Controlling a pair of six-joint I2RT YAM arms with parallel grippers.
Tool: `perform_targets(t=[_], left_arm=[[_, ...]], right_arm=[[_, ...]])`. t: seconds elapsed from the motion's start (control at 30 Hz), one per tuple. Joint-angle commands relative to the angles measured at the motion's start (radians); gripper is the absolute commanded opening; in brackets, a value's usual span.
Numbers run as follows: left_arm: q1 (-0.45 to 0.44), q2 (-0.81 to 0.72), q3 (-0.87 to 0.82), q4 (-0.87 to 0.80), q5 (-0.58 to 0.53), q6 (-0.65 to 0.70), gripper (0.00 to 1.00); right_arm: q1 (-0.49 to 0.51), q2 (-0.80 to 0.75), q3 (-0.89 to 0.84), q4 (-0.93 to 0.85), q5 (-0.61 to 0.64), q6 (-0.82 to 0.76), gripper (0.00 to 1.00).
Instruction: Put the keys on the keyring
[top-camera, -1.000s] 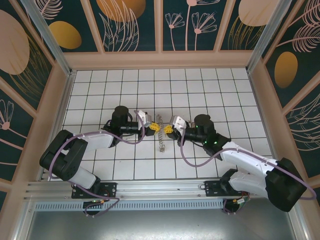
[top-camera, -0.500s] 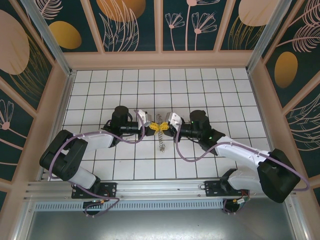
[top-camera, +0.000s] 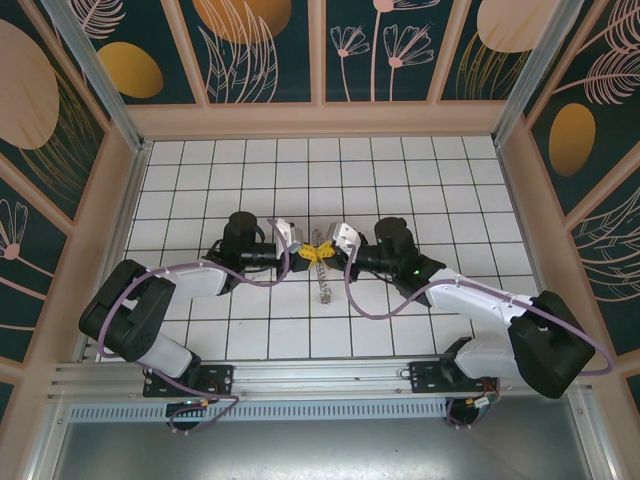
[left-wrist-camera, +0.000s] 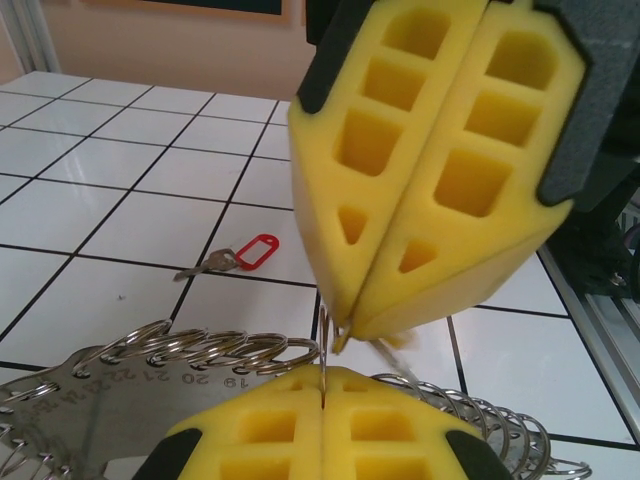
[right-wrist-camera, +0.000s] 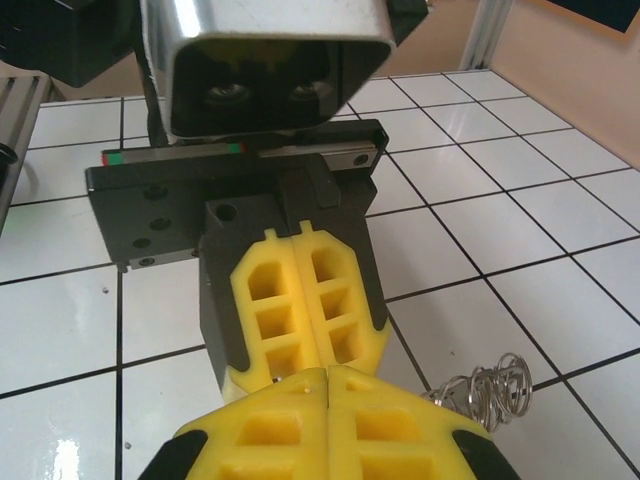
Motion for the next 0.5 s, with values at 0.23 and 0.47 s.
perform_targets(t=[0.23,0.47], left_arm=[[-0.008,-0.013,0.009,0.046,0.036,-0.010,0.00],[-0.007,-0.013,-0.001,0.063,0.019,-0.012,0.00]], right_arm=[[0.029,0.014,0.034,-0.003,0.110,-0.053,0.00],[0.031,-0.022,0.000,0.010,0.199,-0.034,0.00]])
